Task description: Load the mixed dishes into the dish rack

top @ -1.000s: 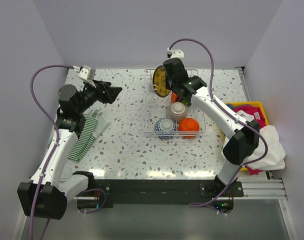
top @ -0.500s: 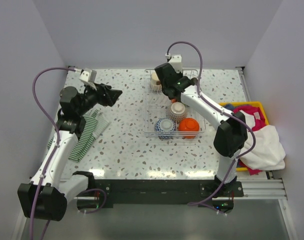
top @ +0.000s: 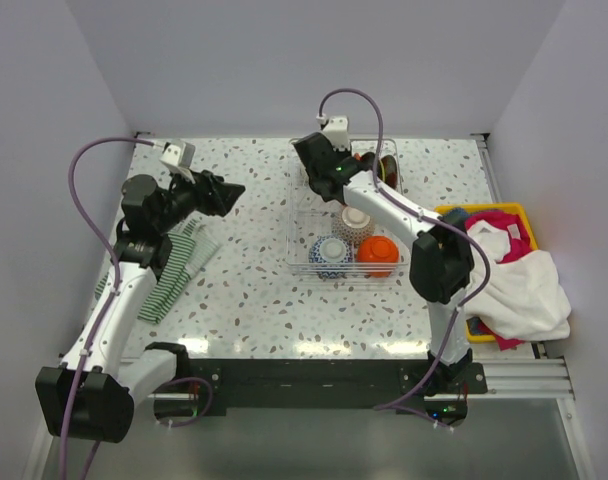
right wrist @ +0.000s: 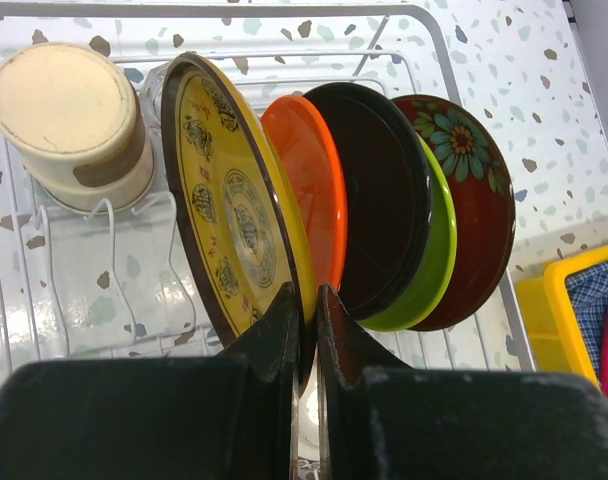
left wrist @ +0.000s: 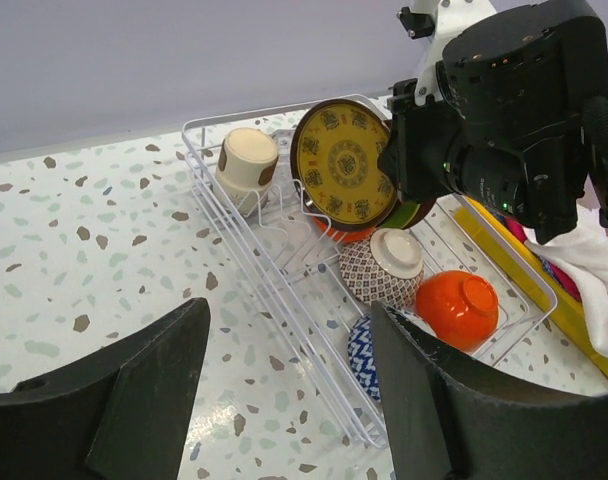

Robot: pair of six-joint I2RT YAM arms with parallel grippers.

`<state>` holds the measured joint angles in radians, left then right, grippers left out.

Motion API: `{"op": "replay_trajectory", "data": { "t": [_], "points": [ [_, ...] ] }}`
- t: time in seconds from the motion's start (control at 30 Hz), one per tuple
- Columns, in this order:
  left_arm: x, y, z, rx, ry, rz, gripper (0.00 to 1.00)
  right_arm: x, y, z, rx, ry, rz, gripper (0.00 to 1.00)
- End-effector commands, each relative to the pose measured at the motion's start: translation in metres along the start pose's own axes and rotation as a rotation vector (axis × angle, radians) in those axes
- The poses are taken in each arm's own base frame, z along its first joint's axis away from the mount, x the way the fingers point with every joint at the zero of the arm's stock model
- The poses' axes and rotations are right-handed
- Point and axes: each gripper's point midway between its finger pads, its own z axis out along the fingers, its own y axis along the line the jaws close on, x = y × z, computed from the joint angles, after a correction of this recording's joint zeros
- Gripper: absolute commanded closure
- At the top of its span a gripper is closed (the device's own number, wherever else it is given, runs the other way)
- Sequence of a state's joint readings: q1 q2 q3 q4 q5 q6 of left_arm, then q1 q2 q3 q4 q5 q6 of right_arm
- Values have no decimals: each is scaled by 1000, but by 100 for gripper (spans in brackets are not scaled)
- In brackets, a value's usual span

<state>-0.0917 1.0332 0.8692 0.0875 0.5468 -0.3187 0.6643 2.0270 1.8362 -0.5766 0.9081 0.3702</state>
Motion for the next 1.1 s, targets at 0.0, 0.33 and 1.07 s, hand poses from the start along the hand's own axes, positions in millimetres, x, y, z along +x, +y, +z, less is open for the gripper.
{"op": "replay_trajectory", "data": {
  "t": [0.0, 0.33, 1.07],
  "points": [
    [-7, -7, -6, 22, -25, 32, 30, -3, -3, -3, 66, -34, -17, 100],
    [-3, -10, -7, 40, -31, 13, 30, -1, 11, 8, 56, -68, -68, 100],
    [0, -26, -13, 112, -42, -7, 30, -51, -13, -41, -83, -155, -61, 40]
  ]
}}
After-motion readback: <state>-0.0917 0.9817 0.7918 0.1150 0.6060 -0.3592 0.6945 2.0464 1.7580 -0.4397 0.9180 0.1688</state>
